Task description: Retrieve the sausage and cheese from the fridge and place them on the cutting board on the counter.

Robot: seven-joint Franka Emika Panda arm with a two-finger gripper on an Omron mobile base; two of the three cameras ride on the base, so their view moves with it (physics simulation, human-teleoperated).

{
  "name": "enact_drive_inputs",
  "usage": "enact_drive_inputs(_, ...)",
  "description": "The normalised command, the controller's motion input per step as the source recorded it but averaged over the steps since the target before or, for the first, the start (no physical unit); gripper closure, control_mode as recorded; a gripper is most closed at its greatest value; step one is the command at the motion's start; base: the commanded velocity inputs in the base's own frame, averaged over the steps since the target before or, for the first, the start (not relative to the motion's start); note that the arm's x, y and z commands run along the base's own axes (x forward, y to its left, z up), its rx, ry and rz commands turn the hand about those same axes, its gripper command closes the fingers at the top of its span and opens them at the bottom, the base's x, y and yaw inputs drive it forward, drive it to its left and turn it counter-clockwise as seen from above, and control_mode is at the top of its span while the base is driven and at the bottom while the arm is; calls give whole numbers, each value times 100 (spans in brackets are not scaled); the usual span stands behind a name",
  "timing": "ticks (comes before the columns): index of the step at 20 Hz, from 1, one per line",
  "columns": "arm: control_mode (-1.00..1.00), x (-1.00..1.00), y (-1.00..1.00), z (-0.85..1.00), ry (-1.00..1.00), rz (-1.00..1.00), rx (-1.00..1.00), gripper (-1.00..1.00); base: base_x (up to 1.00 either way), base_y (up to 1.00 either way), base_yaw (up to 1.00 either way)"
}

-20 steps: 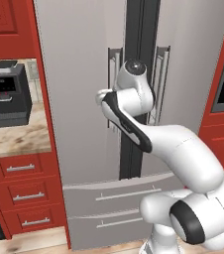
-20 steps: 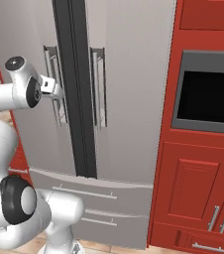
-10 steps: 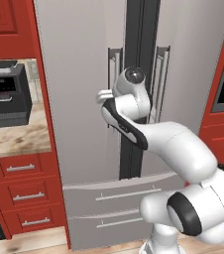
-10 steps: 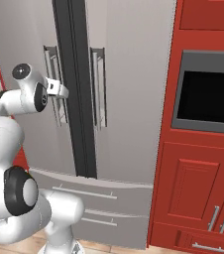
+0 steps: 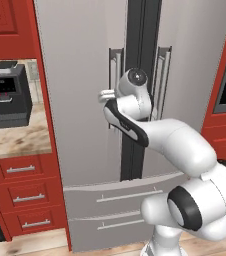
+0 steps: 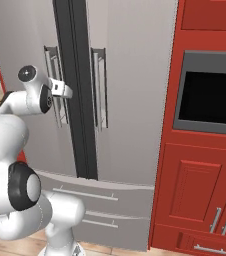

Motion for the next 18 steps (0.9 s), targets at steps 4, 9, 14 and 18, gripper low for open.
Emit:
enact_drive_inputs(4,-100,41,-1,-10,0,0,0,-100,0,0,0)
enact_drive_inputs(9,-100,46,1,-9,2,0,6,100,0,0,0)
enact_drive_inputs(14,-100,15,18,5,11,0,18,100,0,0,0)
enact_drive_inputs(18,-100,4,28,7,8,2,9,100,0,0,0)
